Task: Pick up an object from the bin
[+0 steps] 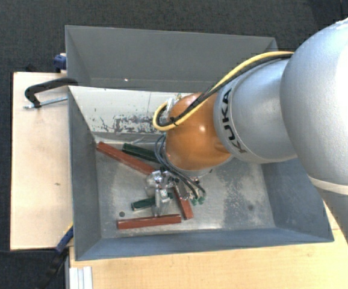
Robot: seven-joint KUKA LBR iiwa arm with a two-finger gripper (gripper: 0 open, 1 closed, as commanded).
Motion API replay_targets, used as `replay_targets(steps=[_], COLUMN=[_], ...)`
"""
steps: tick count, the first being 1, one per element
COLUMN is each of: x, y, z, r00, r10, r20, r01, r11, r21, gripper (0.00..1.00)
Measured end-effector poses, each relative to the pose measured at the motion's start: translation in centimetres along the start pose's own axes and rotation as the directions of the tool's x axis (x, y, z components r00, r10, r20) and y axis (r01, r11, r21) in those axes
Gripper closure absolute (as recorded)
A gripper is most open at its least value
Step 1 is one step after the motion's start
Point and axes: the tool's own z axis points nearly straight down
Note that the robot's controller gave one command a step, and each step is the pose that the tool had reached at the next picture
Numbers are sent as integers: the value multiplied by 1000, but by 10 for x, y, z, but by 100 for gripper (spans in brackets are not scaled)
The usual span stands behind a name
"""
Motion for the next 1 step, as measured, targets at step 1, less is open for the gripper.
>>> replay_targets(steps=[1], x=[0], y=[0], z=[0], r00=[1000], r10=[0], r20=[0], r01=[0], r11=[1000], r21=[0], gripper=[100])
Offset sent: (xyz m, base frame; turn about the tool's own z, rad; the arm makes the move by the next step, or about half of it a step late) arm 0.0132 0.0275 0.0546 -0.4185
